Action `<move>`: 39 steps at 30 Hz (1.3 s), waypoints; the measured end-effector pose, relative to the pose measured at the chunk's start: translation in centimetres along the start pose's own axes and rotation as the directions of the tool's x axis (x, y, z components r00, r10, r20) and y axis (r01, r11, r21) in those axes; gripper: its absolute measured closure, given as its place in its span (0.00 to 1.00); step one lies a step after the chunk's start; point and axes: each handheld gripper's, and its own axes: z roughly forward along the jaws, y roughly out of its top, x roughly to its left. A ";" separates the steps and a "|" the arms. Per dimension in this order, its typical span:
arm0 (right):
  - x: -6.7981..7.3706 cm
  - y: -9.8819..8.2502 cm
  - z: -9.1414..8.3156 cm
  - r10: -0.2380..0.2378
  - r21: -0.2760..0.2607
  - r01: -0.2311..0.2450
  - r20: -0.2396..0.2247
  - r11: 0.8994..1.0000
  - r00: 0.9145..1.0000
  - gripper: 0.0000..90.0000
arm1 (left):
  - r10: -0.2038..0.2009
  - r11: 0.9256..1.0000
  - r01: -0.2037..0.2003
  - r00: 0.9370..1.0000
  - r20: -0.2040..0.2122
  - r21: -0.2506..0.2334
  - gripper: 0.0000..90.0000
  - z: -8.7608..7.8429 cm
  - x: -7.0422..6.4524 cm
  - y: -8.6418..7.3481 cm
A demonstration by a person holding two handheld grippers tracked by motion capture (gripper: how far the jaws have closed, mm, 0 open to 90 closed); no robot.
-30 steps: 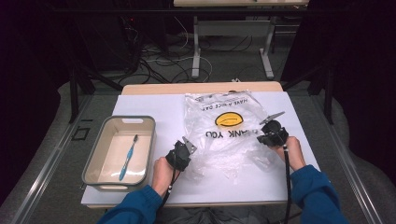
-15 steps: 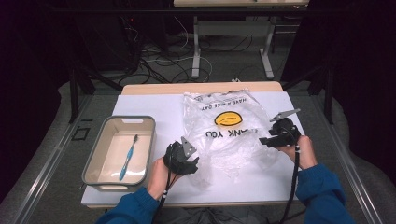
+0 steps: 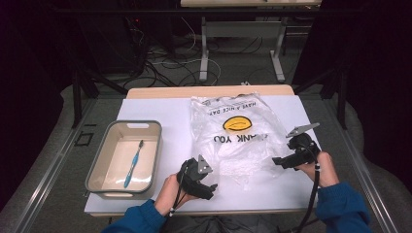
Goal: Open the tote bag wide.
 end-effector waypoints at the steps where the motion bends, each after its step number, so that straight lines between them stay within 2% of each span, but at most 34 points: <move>1: 0.0 -0.1 -0.1 -0.002 0.003 0.002 -0.008 1.000 1.000 0.13 | 0.004 1.000 -0.004 1.000 -0.004 -0.004 0.20 0.1 -0.1 0.0; 2: 0.0 -0.3 -0.2 -0.003 0.002 0.003 -0.016 1.000 1.000 0.12 | 0.009 1.000 -0.009 1.000 0.016 0.013 0.20 0.1 -0.1 0.0; 3: 0.0 -0.4 -0.2 0.008 -0.001 -0.008 -0.011 1.000 1.000 0.10 | 0.006 1.000 -0.006 1.000 0.015 0.011 0.20 0.3 -0.2 -0.1; 4: 0.1 -0.7 -0.2 0.004 0.006 -0.003 -0.037 1.000 0.999 0.07 | 0.012 1.000 -0.012 1.000 0.014 0.018 0.19 0.5 -0.3 -0.1; 5: 0.1 -0.7 -0.2 0.004 0.006 -0.003 -0.037 1.000 0.999 0.07 | 0.012 1.000 -0.012 1.000 0.014 0.024 0.19 0.8 -0.4 -0.2; 7: 0.3 -1.0 -0.1 -0.004 0.016 0.004 -0.049 1.000 0.999 0.04 | 0.051 0.997 -0.051 0.999 0.015 0.056 0.19 1.2 -0.5 -0.3; 8: 0.6 -1.1 0.0 0.003 0.025 -0.002 -0.064 1.000 0.998 0.04 | 0.053 0.996 -0.054 0.998 0.016 0.073 0.19 1.4 -0.6 -0.4; 9: 0.8 -1.3 0.4 -0.015 0.042 0.018 -0.073 0.999 0.997 0.04 | 0.070 0.994 -0.071 0.997 0.012 0.087 0.20 1.7 -0.7 -0.5; 11: 0.9 -1.4 0.6 -0.008 0.047 0.011 -0.066 0.999 0.998 0.04 | 0.073 0.993 -0.073 0.997 0.006 0.094 0.21 1.9 -0.7 -0.6; 13: 1.0 -1.5 1.4 0.001 0.077 0.005 -0.079 0.997 0.997 0.09 | 0.080 0.992 -0.079 0.997 -0.004 0.098 0.34 2.1 -0.6 -0.7; 15: 1.1 -1.8 2.2 -0.022 0.070 0.027 -0.079 0.997 0.997 0.22 | 0.091 0.991 -0.087 0.995 -0.028 0.106 0.43 2.3 -0.5 -0.8; 16: 1.0 -1.9 2.5 -0.028 0.093 0.035 -0.077 0.995 0.997 0.26 | 0.077 0.993 -0.073 0.997 -0.030 0.093 0.49 2.4 -0.1 -1.0; 18: 1.0 -2.0 3.3 -0.018 0.111 0.024 -0.056 0.994 0.998 0.44 | 0.074 0.994 -0.071 0.997 -0.036 0.082 0.60 2.5 0.3 -1.0; 19: 0.9 -2.2 3.6 -0.027 0.105 0.033 -0.052 0.994 0.998 0.51 | 0.069 0.995 -0.065 0.997 -0.048 0.073 0.65 2.5 0.6 -1.0; 21: 0.8 -2.3 4.0 -0.018 0.107 0.022 -0.036 0.994 0.999 0.68 | 0.076 0.995 -0.070 0.992 -0.102 0.069 0.74 2.6 1.2 -0.8; 22: 0.6 -2.3 4.2 -0.017 0.105 0.021 -0.036 0.994 0.999 0.74 | 0.076 0.995 -0.070 0.992 -0.102 0.069 0.77 2.6 1.2 -0.8; 23: 0.6 -2.3 4.5 -0.007 0.099 0.009 -0.023 0.995 1.000 0.79 | 0.046 0.998 -0.040 0.989 -0.141 0.047 0.79 2.9 2.2 -0.5; 24: 0.5 -2.3 4.7 -0.005 0.094 0.008 -0.028 0.996 1.000 0.82 | 0.046 0.998 -0.040 0.989 -0.141 0.047 0.81 2.9 2.2 -0.5; 25: 0.5 -2.3 4.7 -0.005 0.094 0.008 -0.028 0.996 1.000 0.82 | 0.033 0.999 -0.026 0.987 -0.158 0.047 0.81 3.0 2.6 -0.4; 26: 0.5 -2.1 5.3 0.014 0.097 -0.014 -0.005 0.995 1.000 0.86 | 0.027 0.999 -0.020 0.983 -0.182 0.036 0.81 3.1 3.1 -0.3; 28: 0.6 -1.9 5.6 0.011 0.111 -0.011 -0.001 0.994 1.000 0.86 | 0.006 0.999 0.000 0.981 -0.192 0.032 0.76 3.1 3.6 -0.1; 29: 0.6 -1.8 5.6 0.015 0.106 -0.016 0.002 0.994 1.000 0.84 | -0.001 0.999 0.008 0.979 -0.202 0.031 0.70 3.0 3.7 -0.1; 30: 0.6 -1.8 5.6 0.015 0.106 -0.016 0.002 0.994 1.000 0.84 | -0.003 0.999 0.010 0.979 -0.202 0.033 0.70 2.8 3.7 -0.1; 31: 0.7 -1.7 5.2 0.017 0.095 -0.017 -0.004 0.995 1.000 0.80 | 0.003 1.000 0.001 0.977 -0.212 0.019 0.58 2.0 3.4 -0.1; 32: 0.7 -1.7 4.9 0.015 0.087 -0.015 0.001 0.996 1.000 0.77 | -0.011 1.000 0.011 0.978 -0.209 -0.001 0.52 1.7 3.1 -0.1; 33: 0.6 -1.7 4.5 0.008 0.078 -0.007 -0.009 0.997 1.000 0.75 | -0.011 1.000 0.011 0.978 -0.209 -0.001 0.48 1.7 3.1 -0.1; 35: 0.8 -1.8 3.8 0.011 0.061 -0.012 0.005 0.998 1.000 0.65 | 0.014 1.000 -0.017 0.979 -0.204 -0.014 0.38 0.6 2.6 0.0; 36: 0.8 -1.8 3.5 0.004 0.054 -0.005 0.007 0.999 1.000 0.60 | 0.027 0.999 -0.031 0.979 -0.203 -0.017 0.35 0.2 2.3 0.0; 37: 0.8 -1.8 3.5 0.004 0.054 -0.005 0.007 0.999 1.000 0.60 | 0.023 0.999 -0.028 0.981 -0.192 -0.023 0.35 -0.2 1.9 0.0; 39: 1.0 -1.8 2.8 0.006 0.056 -0.006 0.012 0.998 1.000 0.49 | 0.043 0.998 -0.051 0.981 -0.188 -0.038 0.29 -0.9 1.2 0.1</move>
